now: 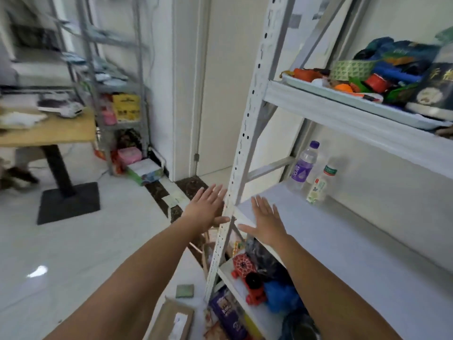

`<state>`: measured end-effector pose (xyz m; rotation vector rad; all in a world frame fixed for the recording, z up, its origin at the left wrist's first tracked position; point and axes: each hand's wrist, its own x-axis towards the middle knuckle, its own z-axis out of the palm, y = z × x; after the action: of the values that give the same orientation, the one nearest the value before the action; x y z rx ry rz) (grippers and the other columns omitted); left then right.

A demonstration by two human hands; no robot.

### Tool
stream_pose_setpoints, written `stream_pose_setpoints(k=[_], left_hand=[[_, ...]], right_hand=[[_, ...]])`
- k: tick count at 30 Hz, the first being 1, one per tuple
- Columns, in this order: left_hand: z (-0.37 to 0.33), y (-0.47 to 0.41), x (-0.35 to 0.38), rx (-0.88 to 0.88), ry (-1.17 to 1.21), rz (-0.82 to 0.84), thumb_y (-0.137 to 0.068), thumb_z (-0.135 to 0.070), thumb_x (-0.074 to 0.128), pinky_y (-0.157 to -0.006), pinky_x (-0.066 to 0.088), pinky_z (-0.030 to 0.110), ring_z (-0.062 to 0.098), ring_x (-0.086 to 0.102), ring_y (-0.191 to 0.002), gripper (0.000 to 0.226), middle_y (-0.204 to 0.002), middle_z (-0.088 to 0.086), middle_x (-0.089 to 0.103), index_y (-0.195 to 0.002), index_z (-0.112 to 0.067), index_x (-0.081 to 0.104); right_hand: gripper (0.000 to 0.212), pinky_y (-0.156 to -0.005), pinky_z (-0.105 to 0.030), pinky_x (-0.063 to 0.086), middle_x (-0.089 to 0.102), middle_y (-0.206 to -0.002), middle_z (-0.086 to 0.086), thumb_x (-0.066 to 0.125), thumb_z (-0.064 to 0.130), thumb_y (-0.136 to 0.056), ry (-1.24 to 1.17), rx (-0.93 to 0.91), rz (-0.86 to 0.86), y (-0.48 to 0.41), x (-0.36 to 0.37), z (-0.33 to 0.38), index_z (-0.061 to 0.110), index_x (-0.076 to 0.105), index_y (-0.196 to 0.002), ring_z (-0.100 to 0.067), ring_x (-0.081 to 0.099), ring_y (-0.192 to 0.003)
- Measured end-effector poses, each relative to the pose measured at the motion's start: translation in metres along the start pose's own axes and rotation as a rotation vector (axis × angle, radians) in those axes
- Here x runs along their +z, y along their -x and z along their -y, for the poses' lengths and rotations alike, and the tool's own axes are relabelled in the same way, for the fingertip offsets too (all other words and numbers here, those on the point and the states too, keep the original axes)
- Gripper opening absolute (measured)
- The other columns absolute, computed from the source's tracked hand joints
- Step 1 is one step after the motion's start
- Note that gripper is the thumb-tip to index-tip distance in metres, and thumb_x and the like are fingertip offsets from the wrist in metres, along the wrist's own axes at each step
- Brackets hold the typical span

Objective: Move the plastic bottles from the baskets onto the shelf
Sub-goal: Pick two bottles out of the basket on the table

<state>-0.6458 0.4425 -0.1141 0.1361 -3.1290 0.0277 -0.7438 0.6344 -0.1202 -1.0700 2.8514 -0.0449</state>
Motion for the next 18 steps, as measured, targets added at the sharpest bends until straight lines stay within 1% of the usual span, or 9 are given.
stream_pose_setpoints(k=[3,4,5,7,8,10,13,18], left_hand=[[0.041,0.077,-0.003,-0.229,0.023,0.007,-0.092,-0.067,0.025,-0.119,-0.011,0.039,0.017,-0.019,-0.147,0.086,-0.160,-0.001,-0.018,-0.153,-0.021,-0.015],[0.058,0.120,-0.006,-0.347,0.029,0.005,-0.093,-0.067,0.026,-0.119,-0.011,0.039,0.017,-0.020,-0.147,0.086,-0.160,-0.001,-0.019,-0.152,-0.021,-0.015],[0.072,0.152,-0.008,-0.421,0.021,0.006,-0.093,-0.066,0.026,-0.120,-0.010,0.040,0.018,-0.019,-0.147,0.085,-0.160,0.000,-0.019,-0.152,-0.020,-0.015],[0.095,0.189,-0.009,-0.495,0.014,0.000,-0.094,-0.065,0.024,-0.120,-0.010,0.041,0.019,-0.020,-0.147,0.084,-0.160,0.001,-0.020,-0.152,-0.019,-0.017],[0.105,0.218,-0.011,-0.559,0.000,0.002,-0.094,-0.065,0.024,-0.120,-0.010,0.041,0.019,-0.020,-0.147,0.084,-0.160,0.001,-0.020,-0.152,-0.020,-0.017],[0.127,0.296,-0.019,-0.756,-0.006,-0.017,-0.093,-0.066,0.023,-0.120,-0.010,0.040,0.018,-0.020,-0.147,0.085,-0.160,0.000,-0.021,-0.152,-0.020,-0.017],[0.151,0.422,-0.012,-0.985,-0.039,-0.031,-0.092,-0.068,0.022,-0.120,-0.011,0.040,0.018,-0.019,-0.147,0.085,-0.160,0.000,-0.019,-0.153,-0.021,-0.016],[0.145,0.615,-0.012,-1.366,-0.050,-0.049,-0.092,-0.068,0.025,-0.119,-0.010,0.040,0.018,-0.018,-0.148,0.086,-0.161,-0.001,-0.017,-0.153,-0.022,-0.013]], right_hand=[[0.100,-0.120,-0.044,-0.008,-0.016,-0.162,-0.004,0.036,0.073,-0.087,0.002,-0.210,0.003,-0.003,0.005,0.072,0.017,-0.011,-0.154,-0.019,-0.015,-0.149],[0.099,-0.120,-0.043,-0.008,-0.014,-0.162,-0.004,0.037,0.073,-0.087,0.011,-0.321,0.019,0.001,0.007,0.112,0.017,-0.010,-0.154,-0.019,-0.015,-0.149],[0.099,-0.120,-0.043,-0.008,-0.012,-0.162,-0.004,0.038,0.073,-0.087,0.017,-0.403,0.017,0.004,0.008,0.144,0.016,-0.008,-0.154,-0.019,-0.014,-0.149],[0.100,-0.119,-0.042,-0.007,-0.010,-0.163,-0.005,0.039,0.073,-0.086,-0.010,-0.468,0.006,0.007,0.005,0.187,0.015,-0.005,-0.155,-0.019,-0.012,-0.149],[0.101,-0.119,-0.042,-0.006,-0.008,-0.163,-0.006,0.039,0.073,-0.086,-0.005,-0.535,-0.004,0.010,0.004,0.217,0.014,-0.004,-0.155,-0.019,-0.010,-0.150],[0.102,-0.121,-0.042,-0.003,-0.005,-0.163,-0.006,0.041,0.074,-0.084,-0.003,-0.718,-0.017,0.024,0.005,0.290,0.013,-0.001,-0.155,-0.020,-0.006,-0.150],[0.104,-0.122,-0.043,0.000,-0.003,-0.163,-0.005,0.044,0.074,-0.083,-0.046,-0.962,-0.013,0.068,0.007,0.406,0.014,-0.001,-0.155,-0.020,-0.005,-0.150],[0.103,-0.120,-0.042,-0.001,-0.005,-0.163,-0.005,0.045,0.072,-0.084,-0.041,-1.312,0.021,0.169,0.029,0.563,0.014,-0.002,-0.155,-0.021,-0.004,-0.150]])
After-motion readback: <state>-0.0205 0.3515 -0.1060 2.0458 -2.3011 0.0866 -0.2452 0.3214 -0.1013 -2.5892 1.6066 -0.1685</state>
